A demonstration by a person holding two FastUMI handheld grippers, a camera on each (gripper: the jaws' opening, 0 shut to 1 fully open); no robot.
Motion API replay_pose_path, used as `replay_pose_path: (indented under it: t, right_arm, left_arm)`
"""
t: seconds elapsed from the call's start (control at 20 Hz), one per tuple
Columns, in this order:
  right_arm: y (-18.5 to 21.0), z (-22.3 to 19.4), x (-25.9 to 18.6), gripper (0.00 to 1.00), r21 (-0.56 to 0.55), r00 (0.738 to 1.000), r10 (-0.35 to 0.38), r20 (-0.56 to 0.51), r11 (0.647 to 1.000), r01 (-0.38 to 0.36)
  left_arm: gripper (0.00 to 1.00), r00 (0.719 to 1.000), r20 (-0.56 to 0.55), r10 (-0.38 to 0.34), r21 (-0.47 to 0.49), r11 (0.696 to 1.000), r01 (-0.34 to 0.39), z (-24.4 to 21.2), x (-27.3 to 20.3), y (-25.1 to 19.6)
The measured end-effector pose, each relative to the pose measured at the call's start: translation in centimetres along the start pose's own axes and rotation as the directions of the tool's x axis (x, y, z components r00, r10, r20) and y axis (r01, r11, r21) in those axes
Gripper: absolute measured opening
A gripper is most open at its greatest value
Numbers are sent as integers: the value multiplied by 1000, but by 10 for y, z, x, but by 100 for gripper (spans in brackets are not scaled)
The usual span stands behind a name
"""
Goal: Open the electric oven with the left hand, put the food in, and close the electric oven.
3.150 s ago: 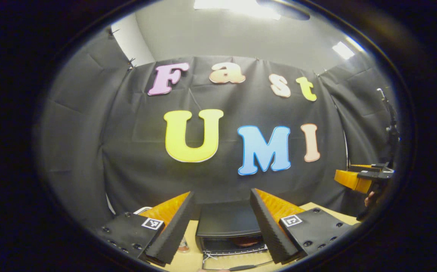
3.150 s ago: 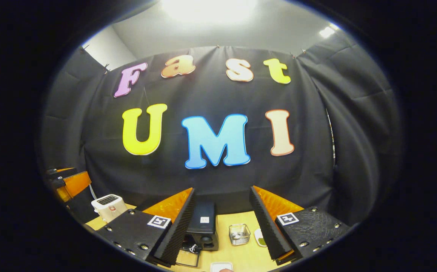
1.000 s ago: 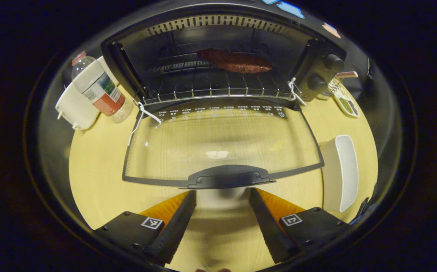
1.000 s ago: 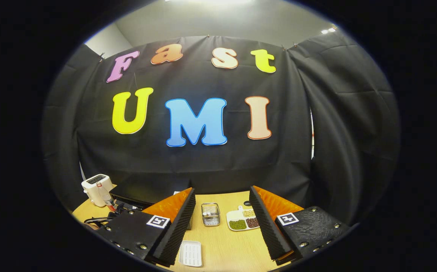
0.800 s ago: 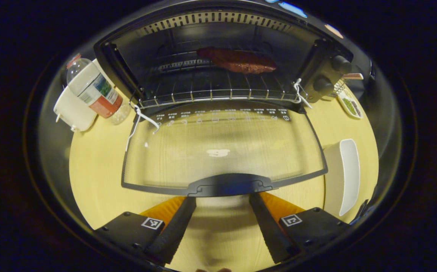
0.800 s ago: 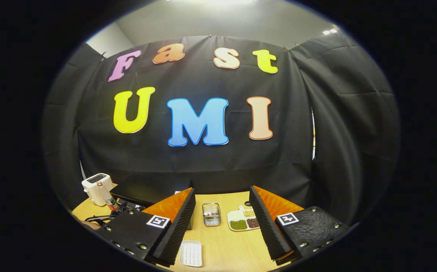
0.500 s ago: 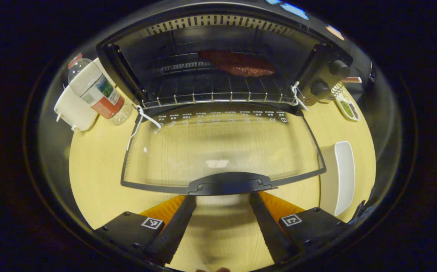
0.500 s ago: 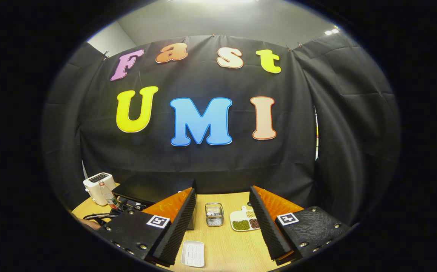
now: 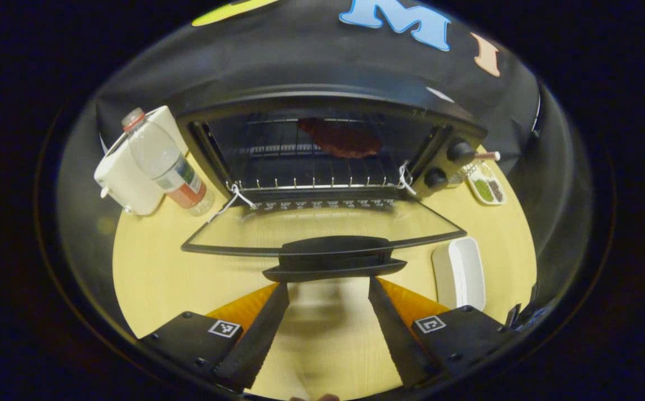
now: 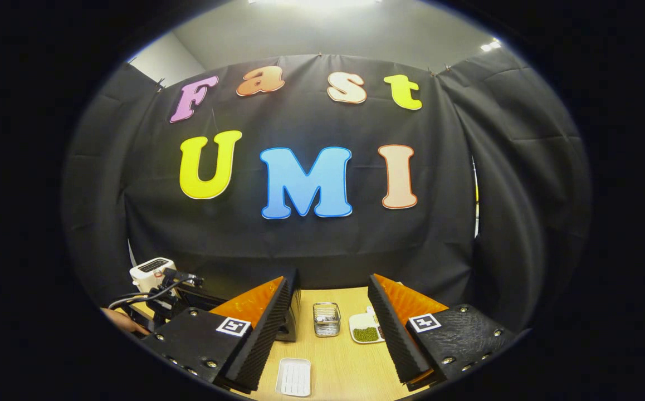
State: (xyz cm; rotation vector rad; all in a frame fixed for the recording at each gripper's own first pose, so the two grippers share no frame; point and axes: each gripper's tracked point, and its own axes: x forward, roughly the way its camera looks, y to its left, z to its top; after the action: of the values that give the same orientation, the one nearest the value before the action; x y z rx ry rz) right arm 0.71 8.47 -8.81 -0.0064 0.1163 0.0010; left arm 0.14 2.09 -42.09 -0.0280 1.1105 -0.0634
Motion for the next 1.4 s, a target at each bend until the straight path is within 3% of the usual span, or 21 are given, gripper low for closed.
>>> replay_pose_path:
  t: [0.45,0.65,0.75,0.8,1.0,1.25,1.4]
  right_arm:
    - [-4,-2,-3,88,-10,1000,-1,-9,1000,1]
    - [-11,-3,-2,88,-9,1000,-14,-11,1000,14]
    - [-15,2,1,88,-19,1000,-11,-6,1000,11]
    - [-18,8,2,88,-20,1000,-5,2,1000,5]
    - [-23,53,11,88,-11,998,26,56,1000,-26]
    - [-18,108,15,89,-38,988,104,112,994,-100]
    - [-9,117,6,92,-20,978,166,127,986,-165]
  left_arm:
    - [98,995,99,4,15,1000,-6,40,-23,-5]
    - [92,964,266,5,45,999,-18,87,-76,-17]
    - [100,914,406,0,69,997,-30,110,-114,-29]
    - [100,876,482,-9,72,997,-29,124,-138,-39]
    - [98,694,719,-31,57,998,-15,164,-255,-63]
    - [100,487,873,18,20,997,-73,184,-380,-84]
    - [100,446,892,72,-21,993,-119,170,-414,-92]
